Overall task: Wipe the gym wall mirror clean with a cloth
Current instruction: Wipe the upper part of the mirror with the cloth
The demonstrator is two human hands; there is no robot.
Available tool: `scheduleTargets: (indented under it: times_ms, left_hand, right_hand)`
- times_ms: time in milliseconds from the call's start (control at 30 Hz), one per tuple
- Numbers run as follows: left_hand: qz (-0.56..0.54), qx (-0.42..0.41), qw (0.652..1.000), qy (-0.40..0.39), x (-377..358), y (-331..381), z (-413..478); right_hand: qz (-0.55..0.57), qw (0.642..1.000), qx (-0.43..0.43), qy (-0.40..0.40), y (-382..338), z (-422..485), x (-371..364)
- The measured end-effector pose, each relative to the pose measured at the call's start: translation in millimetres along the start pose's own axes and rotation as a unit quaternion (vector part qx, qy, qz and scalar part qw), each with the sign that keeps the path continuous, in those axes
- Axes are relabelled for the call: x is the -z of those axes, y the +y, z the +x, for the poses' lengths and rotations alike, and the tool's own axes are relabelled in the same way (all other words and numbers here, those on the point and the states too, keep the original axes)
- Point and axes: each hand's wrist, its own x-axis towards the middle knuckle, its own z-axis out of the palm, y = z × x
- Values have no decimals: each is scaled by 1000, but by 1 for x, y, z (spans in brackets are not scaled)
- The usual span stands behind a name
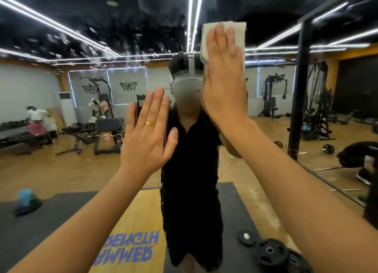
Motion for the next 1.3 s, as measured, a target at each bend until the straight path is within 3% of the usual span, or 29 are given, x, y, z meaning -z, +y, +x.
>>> scheduleTargets:
  times_ms: [133, 200, 400, 467, 567, 667, 833, 933, 1200, 1300]
  left_hand:
    - [-2, -1, 1000, 6, -1, 0, -1]
    - [3, -1, 1000, 4, -1, -1, -1]
    - [-5, 11, 1000, -6, 0, 2, 2]
    - [-3, 13, 1000, -8, 1, 1, 1]
    - [-10, 18, 1000, -6, 1, 0, 2]
    - [-15, 19, 1000, -5, 2, -1, -1]
    - [-20, 14, 1000, -1, -1, 5, 0]
    - [-25, 11, 1000, 7, -1, 3, -1]
    - [-71, 0, 997, 1, 3, 0, 3]
    - [-109, 17, 994, -10, 15, -15, -3]
  right_hand:
    - [-29, 989, 133, -63, 20, -1, 5]
    - [-40, 984, 159, -71, 37, 2, 16]
    - [-16, 999, 30, -23, 34, 5, 27]
    - [-3, 999, 35, -28, 10, 4, 13]
    - [2, 990, 115, -77, -18, -1, -2]
    - [8, 987, 145, -69, -11, -8, 1]
    - [6, 999, 35, -16, 38, -17, 26]
    - [10, 1000, -18, 6, 27, -9, 21]
    - [-15, 996, 66, -58, -3, -4, 3]
    - [-14, 997, 19, -71, 15, -11, 21]
